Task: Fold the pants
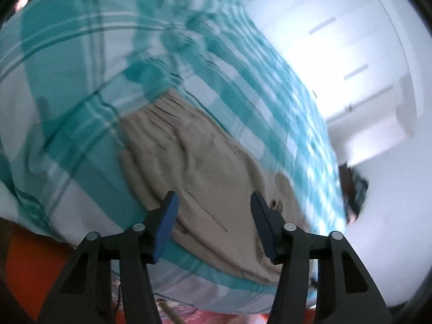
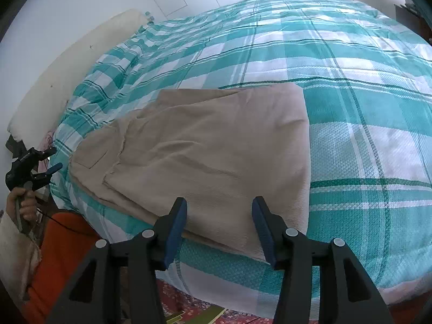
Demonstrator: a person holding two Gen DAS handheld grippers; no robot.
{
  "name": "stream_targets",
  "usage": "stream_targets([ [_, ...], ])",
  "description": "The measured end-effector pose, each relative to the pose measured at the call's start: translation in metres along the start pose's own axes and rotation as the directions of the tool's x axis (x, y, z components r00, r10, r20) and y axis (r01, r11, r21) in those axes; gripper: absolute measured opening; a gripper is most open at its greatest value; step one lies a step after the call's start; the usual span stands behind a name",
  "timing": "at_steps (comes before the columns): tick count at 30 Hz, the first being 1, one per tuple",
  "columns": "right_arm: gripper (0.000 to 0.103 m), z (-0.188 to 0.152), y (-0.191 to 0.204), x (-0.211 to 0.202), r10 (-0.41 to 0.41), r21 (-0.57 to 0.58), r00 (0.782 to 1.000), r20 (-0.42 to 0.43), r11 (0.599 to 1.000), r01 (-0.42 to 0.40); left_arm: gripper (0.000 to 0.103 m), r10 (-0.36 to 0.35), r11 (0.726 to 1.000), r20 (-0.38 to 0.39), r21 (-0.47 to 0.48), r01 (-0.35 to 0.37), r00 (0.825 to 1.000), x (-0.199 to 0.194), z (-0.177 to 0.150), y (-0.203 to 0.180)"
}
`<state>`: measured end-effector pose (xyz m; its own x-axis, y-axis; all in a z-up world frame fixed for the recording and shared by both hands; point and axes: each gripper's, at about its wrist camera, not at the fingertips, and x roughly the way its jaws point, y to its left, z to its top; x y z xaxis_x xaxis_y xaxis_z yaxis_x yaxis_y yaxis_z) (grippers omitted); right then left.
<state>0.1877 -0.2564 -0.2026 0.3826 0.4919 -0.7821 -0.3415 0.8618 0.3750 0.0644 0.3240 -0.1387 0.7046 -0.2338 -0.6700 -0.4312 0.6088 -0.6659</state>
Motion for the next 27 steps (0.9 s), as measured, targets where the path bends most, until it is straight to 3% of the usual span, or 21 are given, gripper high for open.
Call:
stream_targets([
  [6,0.051,0.000,-0.002,-0.001,0.008,0.014,1.000,0.005,1.000,-0.008,0.049,-0.035,0.996,-0.032,-0.085,0.032,0.999,0.025,-0.004,0.015],
  [17,0.051,-0.001,-0.007,-0.001,0.028,0.022,1.000,0.011,0.999,-0.028,0.050,0.061,0.994,-0.055,-0.089,-0.066,0.997,0.046,-0.005,0.022],
  [18,0.051,-0.001,-0.007,-0.001,0.030,0.025,0.999,0.011,0.999,-0.030,0.047,0.058,0.994,-0.051,-0.090,-0.062,0.997,0.047,-0.003,0.021],
  [19,0.051,-0.001,-0.007,-0.001,0.031,0.026,0.999,0.012,0.999,-0.031,0.036,0.053,0.994,-0.045,-0.090,-0.057,0.998,0.049,-0.003,0.020],
  [21,0.051,-0.001,-0.008,0.000,0.034,0.026,0.999,0.013,0.999,-0.034,0.005,0.041,0.994,-0.025,-0.104,-0.044,0.999,0.050,-0.001,0.022],
  [24,0.051,-0.001,-0.008,0.000,0.035,0.026,0.999,0.013,0.999,-0.035,0.003,-0.043,0.991,0.012,-0.130,0.045,0.999,0.038,-0.004,0.022],
  [27,0.051,-0.001,-0.008,0.000,0.033,0.027,0.999,0.014,0.999,-0.033,0.003,-0.003,0.995,0.008,-0.099,0.004,1.000,0.033,-0.012,0.022],
])
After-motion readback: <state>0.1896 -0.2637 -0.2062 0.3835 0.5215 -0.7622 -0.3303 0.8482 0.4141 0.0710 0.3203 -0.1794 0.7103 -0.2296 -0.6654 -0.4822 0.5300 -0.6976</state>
